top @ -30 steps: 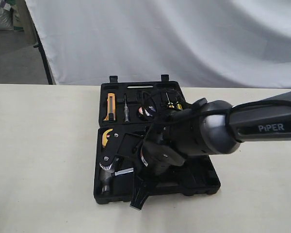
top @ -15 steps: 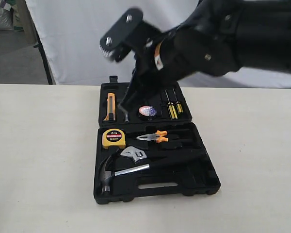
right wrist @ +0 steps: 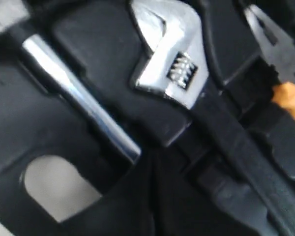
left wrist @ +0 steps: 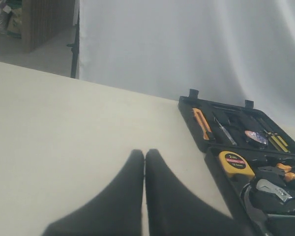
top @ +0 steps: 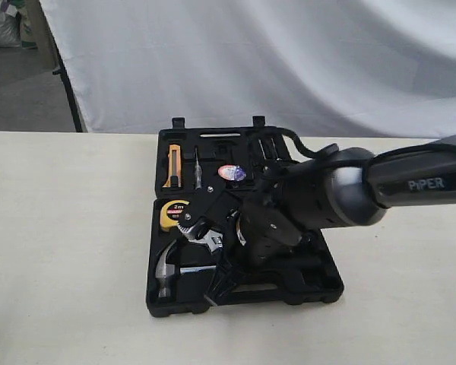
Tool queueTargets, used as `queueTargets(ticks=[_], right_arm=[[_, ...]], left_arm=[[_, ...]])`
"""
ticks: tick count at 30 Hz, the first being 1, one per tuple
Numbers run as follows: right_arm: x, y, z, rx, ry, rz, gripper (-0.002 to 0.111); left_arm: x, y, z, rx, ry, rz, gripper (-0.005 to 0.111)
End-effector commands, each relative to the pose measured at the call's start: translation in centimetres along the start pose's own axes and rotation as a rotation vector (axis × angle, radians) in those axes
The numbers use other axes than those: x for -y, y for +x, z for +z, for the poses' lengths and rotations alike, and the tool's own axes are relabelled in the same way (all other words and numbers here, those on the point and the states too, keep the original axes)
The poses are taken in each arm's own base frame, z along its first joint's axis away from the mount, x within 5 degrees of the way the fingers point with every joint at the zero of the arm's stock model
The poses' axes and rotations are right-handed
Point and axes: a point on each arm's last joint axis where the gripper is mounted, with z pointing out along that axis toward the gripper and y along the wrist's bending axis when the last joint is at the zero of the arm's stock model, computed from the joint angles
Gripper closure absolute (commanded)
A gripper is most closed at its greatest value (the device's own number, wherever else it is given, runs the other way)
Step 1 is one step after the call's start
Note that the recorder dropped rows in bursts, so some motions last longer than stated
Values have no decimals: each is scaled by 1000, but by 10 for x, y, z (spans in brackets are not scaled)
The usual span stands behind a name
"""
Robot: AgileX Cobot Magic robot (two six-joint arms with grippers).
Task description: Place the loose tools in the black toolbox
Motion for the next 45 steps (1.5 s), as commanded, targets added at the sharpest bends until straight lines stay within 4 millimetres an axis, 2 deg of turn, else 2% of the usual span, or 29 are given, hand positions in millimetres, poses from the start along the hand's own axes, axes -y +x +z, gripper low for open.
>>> queueTargets(ticks=[1, 3, 7, 11, 15, 19, 22, 26, 29, 35, 39, 45], right_arm=[[-5, 31, 40, -354, -7, -36, 108], [2, 20, 25, -347, 13, -24, 108], [14, -4, -12, -200, 40, 12, 108], [27, -23, -61, -33, 79, 44, 108], [37, -33, -105, 125, 108, 92, 108], [41, -42, -138, 301, 98, 209, 108], [40, -46, -148, 378, 45, 336, 108], [33, -51, -141, 391, -31, 416, 108], [26, -52, -124, 350, -47, 412, 108], [7, -55, -79, 271, -74, 380, 108], [-17, -58, -40, 240, -106, 335, 108], [-36, -49, -7, 134, -121, 301, 108]], left_arm=[[-1, -2, 0, 20, -21, 0, 106], [-1, -2, 0, 20, -21, 0, 106], [-1, -2, 0, 20, -21, 0, 106], [-1, -2, 0, 20, -21, 0, 106], [-1, -2, 0, 20, -21, 0, 106], [-1, -2, 0, 20, -21, 0, 106], [-1, -2, 0, 20, -21, 0, 106], [-1, -2, 0, 20, -21, 0, 106], [-1, -2, 0, 20, -21, 0, 106], [-1, -2, 0, 20, -21, 0, 106], [-1, -2, 0, 20, -21, 0, 106], [-1, -2, 0, 20, -21, 0, 106]])
